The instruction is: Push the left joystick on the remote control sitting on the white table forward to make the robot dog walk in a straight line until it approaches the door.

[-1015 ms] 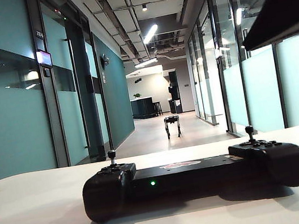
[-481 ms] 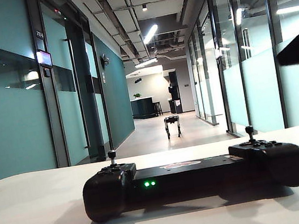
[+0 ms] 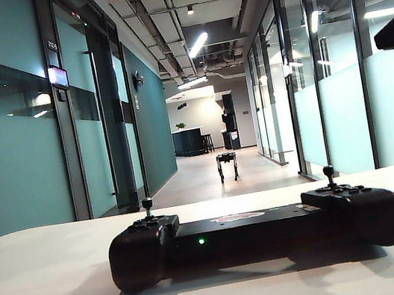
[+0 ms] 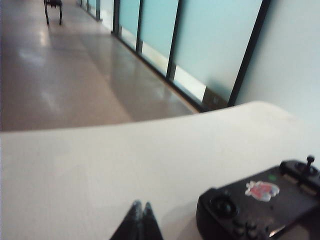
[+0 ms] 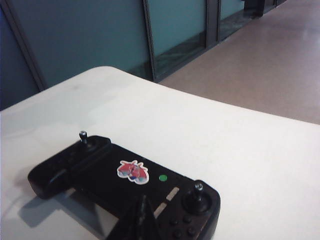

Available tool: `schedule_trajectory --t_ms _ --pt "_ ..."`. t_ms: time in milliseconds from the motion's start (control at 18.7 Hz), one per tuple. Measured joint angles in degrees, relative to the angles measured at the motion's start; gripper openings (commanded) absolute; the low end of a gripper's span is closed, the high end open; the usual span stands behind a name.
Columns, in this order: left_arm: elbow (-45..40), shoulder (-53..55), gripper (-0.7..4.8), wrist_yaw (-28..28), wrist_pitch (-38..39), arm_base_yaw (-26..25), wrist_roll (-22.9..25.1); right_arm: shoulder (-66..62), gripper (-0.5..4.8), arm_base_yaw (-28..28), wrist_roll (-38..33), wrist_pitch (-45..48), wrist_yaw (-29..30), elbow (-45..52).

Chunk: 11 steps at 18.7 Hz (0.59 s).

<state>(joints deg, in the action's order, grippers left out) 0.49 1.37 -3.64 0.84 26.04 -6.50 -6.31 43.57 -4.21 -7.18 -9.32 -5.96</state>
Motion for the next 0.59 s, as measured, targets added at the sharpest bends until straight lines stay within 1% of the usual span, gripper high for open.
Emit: schedule_trajectory --t_ms 107,374,481,588 --pt "-0.3 0.0 -0.05 0.0 0.5 0.0 0.2 0.1 -0.01 0.0 0.0 0.0 0.0 0.0" --pt "-0.3 0.0 -0.05 0.0 -3.7 0.0 0.3 0.1 -0.01 0.0 0.0 0.0 0.0 0.0" --pt "-0.3 -0.8 -0.05 0.0 -3.8 0.0 0.3 0.1 -0.01 0.0 0.0 0.0 0.0 0.0" --pt "-0.3 -1.2 -0.05 -0.2 -4.8 -1.6 0.3 0.1 -0.01 0.0 0.0 0.0 0.0 0.0"
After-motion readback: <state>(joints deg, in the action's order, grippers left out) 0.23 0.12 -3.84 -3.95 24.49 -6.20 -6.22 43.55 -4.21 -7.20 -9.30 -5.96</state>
